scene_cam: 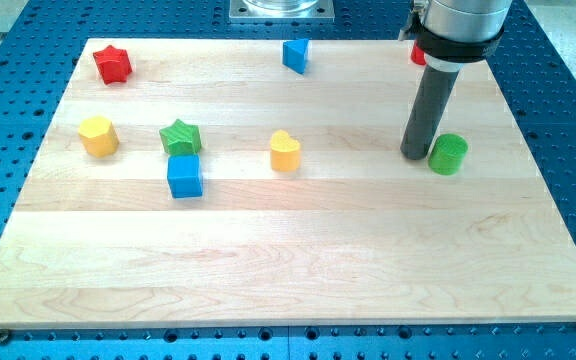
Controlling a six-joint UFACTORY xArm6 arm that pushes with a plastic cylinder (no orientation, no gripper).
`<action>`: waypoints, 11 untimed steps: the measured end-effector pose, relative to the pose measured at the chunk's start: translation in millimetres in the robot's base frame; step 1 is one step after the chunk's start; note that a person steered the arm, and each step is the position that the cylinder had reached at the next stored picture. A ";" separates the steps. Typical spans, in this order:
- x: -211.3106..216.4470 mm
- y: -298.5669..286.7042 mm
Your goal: Keep the green blocks vertically below the red circle
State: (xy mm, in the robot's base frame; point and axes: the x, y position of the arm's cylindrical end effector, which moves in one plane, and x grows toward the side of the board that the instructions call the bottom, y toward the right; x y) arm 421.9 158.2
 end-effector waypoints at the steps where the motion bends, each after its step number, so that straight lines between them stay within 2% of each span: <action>1: 2.2 5.9; 2: 2.8 41.2; 3: 2.5 39.2; 4: -5.6 -2.7; 7: -73.5 -157.2; 9: -68.9 -265.9; 10: -30.2 -299.7; 11: 16.5 -289.8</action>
State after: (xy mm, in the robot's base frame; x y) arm 438.4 -131.6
